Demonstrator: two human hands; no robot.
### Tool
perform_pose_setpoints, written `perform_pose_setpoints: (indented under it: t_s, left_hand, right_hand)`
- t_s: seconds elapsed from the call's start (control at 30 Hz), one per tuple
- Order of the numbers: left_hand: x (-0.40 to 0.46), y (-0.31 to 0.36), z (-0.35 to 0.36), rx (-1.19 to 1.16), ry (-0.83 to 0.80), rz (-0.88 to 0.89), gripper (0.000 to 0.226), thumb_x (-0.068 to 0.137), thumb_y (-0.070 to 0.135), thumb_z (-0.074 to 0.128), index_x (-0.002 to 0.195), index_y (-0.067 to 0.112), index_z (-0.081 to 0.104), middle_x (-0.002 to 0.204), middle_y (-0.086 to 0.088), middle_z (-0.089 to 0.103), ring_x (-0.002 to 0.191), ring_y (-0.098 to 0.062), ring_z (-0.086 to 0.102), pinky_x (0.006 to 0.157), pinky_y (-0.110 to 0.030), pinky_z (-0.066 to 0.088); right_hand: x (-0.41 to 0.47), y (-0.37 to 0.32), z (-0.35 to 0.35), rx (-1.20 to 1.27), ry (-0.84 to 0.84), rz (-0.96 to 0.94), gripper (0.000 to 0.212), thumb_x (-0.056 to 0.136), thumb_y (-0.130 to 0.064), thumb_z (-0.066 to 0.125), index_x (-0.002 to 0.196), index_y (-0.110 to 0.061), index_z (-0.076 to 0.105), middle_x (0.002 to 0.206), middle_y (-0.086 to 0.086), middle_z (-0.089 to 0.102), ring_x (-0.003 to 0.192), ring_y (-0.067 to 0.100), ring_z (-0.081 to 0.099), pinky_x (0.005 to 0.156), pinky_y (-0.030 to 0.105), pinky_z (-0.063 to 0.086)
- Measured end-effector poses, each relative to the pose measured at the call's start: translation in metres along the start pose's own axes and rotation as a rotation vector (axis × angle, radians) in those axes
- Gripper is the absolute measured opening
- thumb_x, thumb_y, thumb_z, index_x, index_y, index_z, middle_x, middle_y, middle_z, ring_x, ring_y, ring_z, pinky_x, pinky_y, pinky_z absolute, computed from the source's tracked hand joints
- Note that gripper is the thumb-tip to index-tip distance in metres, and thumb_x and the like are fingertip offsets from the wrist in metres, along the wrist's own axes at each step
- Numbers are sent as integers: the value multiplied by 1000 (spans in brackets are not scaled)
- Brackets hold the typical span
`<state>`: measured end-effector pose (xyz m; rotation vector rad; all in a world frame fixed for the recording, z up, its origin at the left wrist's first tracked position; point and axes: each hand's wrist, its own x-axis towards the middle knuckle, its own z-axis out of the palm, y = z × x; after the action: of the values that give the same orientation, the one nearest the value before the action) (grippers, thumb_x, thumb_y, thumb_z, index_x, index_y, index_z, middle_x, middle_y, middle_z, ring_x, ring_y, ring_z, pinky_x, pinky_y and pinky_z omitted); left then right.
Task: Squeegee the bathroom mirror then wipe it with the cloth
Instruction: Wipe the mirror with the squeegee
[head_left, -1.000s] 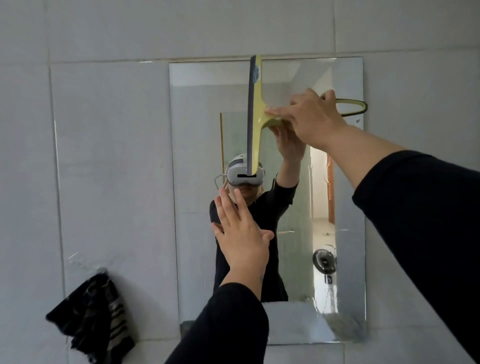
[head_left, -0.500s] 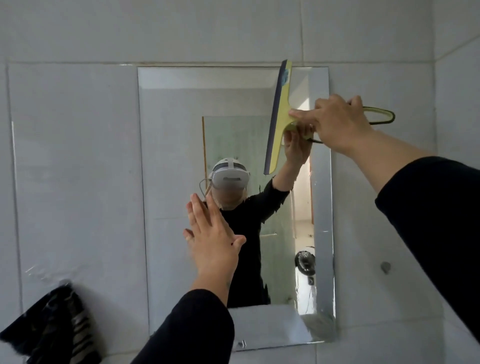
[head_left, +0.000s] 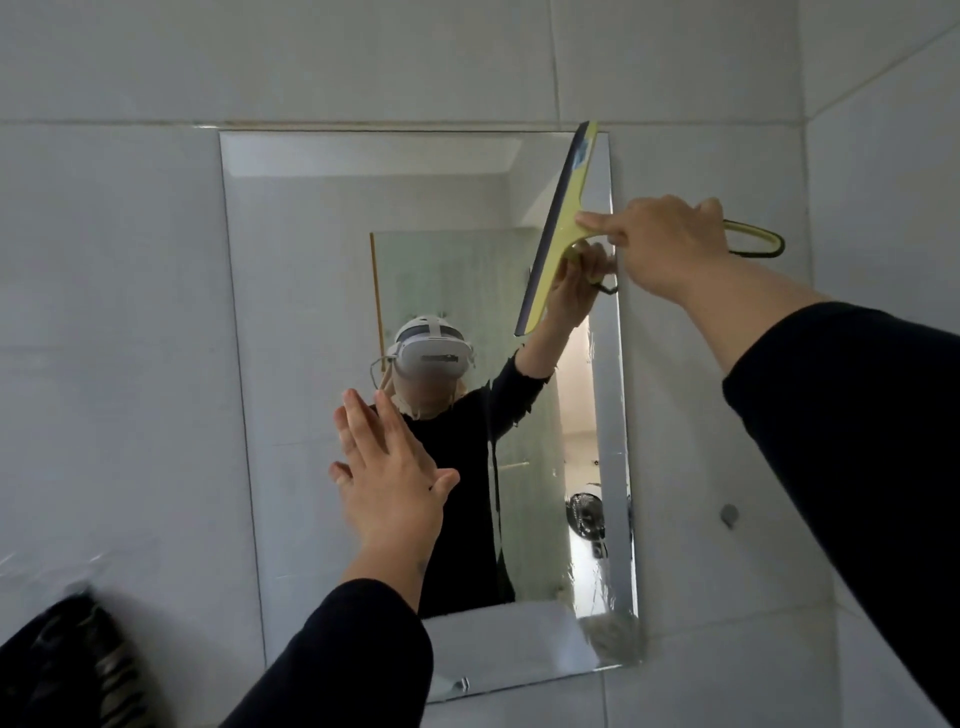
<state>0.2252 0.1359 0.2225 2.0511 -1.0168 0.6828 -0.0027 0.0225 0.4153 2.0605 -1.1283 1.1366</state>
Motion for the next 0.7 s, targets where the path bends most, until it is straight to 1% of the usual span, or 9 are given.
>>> perform_pose_setpoints:
  t_s: [0.13,0.23,0.3,0.33,0.4,0.5,0.57,0.63,0.7]
  left_hand:
    - [0,-2,0,-24,2,8,115,81,54,64,148,18,-21,153,-8,-35,143,-25,-27,118,-51,10]
    - [0,-1,0,-23,-1,11,115,81,54,64,148,17,-22,153,-9,-34,143,-26,-27,118,-52,10]
    - [0,-1,0,-19,0,10,115,81,54,64,148,16,-21,153,-10,-33,144,-27,-26,117,-53,10]
    - [0,-1,0,-17,0,8,116,81,54,64,148,16,-21,153,-10,-33,144,-27,-26,118,-53,10]
    - [0,-1,1,-15,3,7,115,81,55,64,149,15,-20,154,-11,-32,144,-28,-25,117,-53,10]
    - [0,-2,2,-26,19,20,115,80,54,65,149,14,-18,154,-11,-30,145,-29,-23,117,-55,13]
    - [0,-3,2,-36,28,30,114,80,54,65,150,15,-16,155,-11,-30,145,-29,-23,117,-56,15]
    - [0,-4,3,-40,34,38,114,80,53,66,150,15,-16,155,-11,-29,145,-29,-22,116,-57,16]
    - [0,-4,4,-43,41,36,115,80,52,67,150,15,-16,155,-11,-29,145,-30,-22,116,-57,15]
  right_hand:
    - [-10,6,5,120,-113,192,60,97,-10,35,140,-52,32,133,5,55,122,32,50,101,47,30]
    - [-24,-3,6,242,-137,273,56,97,-12,35,143,-45,34,139,8,50,121,33,51,95,39,40]
    - [-30,-18,3,287,-138,314,52,95,-14,39,142,-35,41,138,9,51,121,33,52,94,35,42]
    - [-33,-25,2,312,-131,338,48,93,-14,41,138,-29,48,134,10,55,118,32,54,90,34,44]
    - [-37,-38,5,387,-113,396,36,89,-13,45,121,-16,62,114,12,64,101,32,61,75,30,45]
    - [-44,-54,9,560,-102,504,28,86,-10,46,107,-9,64,83,7,60,69,29,61,61,31,53]
    - [-49,-64,12,629,-98,546,22,87,-7,46,103,-7,62,69,3,55,54,23,58,47,28,50]
    - [-56,-73,14,656,-100,581,20,89,-7,47,103,-8,60,67,1,51,49,16,52,41,24,42]
    - [-66,-84,16,700,-108,619,19,91,-8,48,105,-7,60,73,3,55,57,19,59,49,29,51]
